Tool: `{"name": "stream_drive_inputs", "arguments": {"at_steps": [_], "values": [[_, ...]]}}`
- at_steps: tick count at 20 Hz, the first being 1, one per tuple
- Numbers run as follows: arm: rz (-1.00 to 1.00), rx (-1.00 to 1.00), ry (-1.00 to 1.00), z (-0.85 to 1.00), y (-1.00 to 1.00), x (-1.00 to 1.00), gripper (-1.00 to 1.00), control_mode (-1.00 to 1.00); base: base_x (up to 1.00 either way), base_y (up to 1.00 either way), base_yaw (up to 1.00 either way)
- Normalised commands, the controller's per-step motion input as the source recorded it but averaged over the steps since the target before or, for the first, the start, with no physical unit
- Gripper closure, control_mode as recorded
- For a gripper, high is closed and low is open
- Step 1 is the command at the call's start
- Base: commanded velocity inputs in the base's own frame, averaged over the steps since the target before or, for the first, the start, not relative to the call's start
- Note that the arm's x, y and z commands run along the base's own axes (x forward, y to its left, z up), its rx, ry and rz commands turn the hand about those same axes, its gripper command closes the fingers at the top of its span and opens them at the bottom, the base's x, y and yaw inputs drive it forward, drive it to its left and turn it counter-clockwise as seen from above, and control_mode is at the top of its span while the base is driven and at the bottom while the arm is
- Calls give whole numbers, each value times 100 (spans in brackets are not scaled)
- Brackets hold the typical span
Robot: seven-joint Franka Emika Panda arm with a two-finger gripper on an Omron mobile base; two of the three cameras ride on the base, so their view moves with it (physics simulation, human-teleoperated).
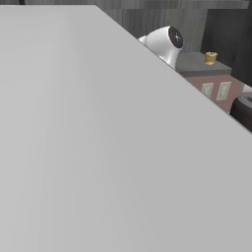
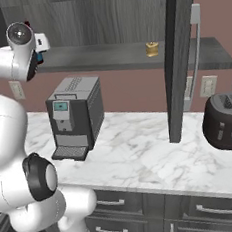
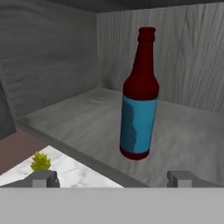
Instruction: Get the candle and the beer from the cabinet and move them to the dining counter.
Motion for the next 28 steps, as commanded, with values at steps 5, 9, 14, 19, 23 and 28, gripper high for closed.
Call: {"name": "stream_drive_inputs", "arguments": {"at_steps": [5, 9, 14, 19, 23, 28], "values": [[-5, -1, -12, 0, 0, 0, -100, -100, 0, 0, 0], [-5, 0, -7, 0, 0, 0, -100, -100, 0, 0, 0], [-4, 0, -2, 0, 0, 0, -100, -100, 0, 0, 0], [-2, 0, 0, 0, -5, 0, -100, -100, 0, 0, 0], [0, 0, -2, 0, -3, 0, -100, -100, 0, 0, 0], [0, 0, -2, 0, -5, 0, -100, -100, 0, 0, 0]]}}
